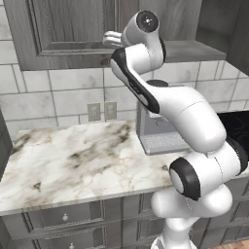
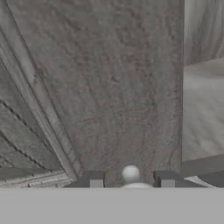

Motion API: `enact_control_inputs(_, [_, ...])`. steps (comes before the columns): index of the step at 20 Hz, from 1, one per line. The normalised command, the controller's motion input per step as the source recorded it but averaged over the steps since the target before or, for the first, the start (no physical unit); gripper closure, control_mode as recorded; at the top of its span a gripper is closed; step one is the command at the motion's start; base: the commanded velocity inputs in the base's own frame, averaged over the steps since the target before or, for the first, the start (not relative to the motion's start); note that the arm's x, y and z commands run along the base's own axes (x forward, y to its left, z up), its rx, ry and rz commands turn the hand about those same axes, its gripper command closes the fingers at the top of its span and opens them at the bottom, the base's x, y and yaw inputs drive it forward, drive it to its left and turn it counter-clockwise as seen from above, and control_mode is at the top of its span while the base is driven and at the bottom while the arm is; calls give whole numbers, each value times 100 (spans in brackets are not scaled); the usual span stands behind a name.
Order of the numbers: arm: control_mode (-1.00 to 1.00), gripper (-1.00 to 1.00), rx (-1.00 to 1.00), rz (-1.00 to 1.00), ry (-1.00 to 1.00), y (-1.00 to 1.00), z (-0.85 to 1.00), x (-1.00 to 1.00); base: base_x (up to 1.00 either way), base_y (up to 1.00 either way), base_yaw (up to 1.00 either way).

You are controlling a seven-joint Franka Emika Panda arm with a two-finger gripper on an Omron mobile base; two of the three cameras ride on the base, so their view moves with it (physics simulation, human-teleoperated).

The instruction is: Open the cabinet, pick the kettle from the cabinet, and place it in the sink.

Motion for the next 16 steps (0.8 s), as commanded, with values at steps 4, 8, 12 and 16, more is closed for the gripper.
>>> enact_control_inputs(4, [-100, 100, 15, 0, -14, 11, -10, -15, 0, 0, 0])
enact_control_inputs(8, [-100, 100, 6, 0, -9, 28, -3, -16, 0, 0, 0])
enact_control_inputs(12, [-100, 100, 2, 0, -1, 35, 0, -28, 0, 0, 0])
enact_control_inputs(16, [-100, 100, 0, 0, 0, 36, 0, -31, 0, 0, 0])
